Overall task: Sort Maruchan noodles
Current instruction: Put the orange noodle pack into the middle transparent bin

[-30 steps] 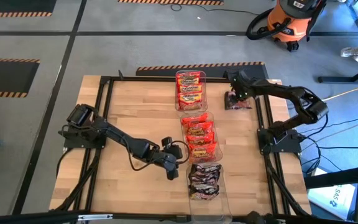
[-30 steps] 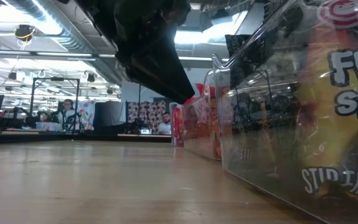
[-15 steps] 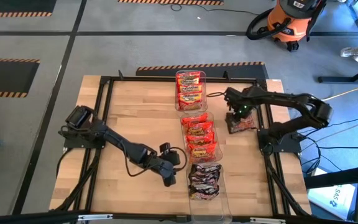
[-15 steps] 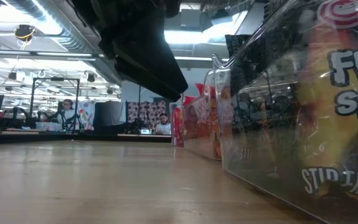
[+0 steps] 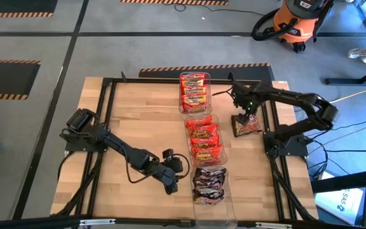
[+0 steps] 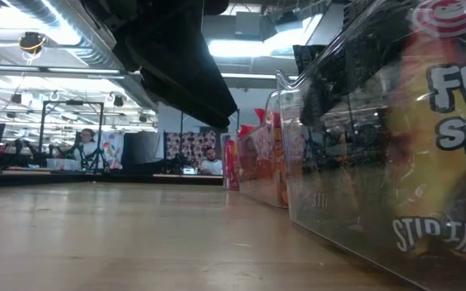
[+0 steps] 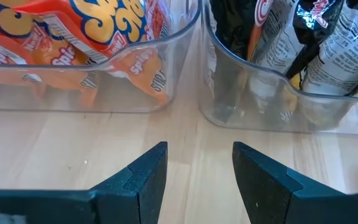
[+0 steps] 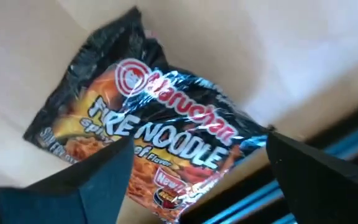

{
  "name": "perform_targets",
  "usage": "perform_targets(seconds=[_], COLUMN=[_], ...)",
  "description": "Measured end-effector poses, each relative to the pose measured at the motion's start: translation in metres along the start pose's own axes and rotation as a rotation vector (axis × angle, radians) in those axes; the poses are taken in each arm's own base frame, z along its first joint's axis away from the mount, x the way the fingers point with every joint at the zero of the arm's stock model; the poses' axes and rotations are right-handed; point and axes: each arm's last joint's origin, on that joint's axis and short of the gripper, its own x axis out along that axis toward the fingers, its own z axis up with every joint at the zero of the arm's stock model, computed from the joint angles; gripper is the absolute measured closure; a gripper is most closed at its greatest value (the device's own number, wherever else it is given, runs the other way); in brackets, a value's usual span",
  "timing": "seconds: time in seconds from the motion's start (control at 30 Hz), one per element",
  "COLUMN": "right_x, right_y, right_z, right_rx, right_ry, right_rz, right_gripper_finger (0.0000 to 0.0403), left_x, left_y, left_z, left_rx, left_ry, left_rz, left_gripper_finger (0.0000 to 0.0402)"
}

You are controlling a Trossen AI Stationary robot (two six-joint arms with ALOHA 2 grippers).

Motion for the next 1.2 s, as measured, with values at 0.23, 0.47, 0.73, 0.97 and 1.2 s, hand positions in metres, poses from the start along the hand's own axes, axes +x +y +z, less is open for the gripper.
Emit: perform_targets(seconds=[0.23,0.47,0.73,0.97,1.2], right_x=[0.028,0.040,0.062,0.069,0.074], right_y=[-0.031,-0.033,-0.026,-0.013,-0.001], right_z=[0.018,0.035,0.030,0.032,0.032], right_rx=[-0.058,-0.166,-0.153,-0.167,-0.198], right_ry=[0.065,0.038,0.231,0.291,0.343], right_rz=[0.225,0.254,0.391,0.422,0.435], right_gripper_finger=[0.0055,0.0069,0.0073,0.0073,0.0098], left_x=[0.003,0.006,0.006,0.006,0.006], left_y=[0.006,0.013,0.013,0.013,0.013], left_z=[0.003,0.007,0.007,0.007,0.007], left_rx=[0.005,0.013,0.030,0.043,0.043], left_ry=[0.024,0.032,0.049,0.048,0.044], left_rz=[-0.030,-0.032,-0.063,-0.062,-0.055], left_gripper_finger=[0.0227,0.0227,0.0227,0.0227,0.0227])
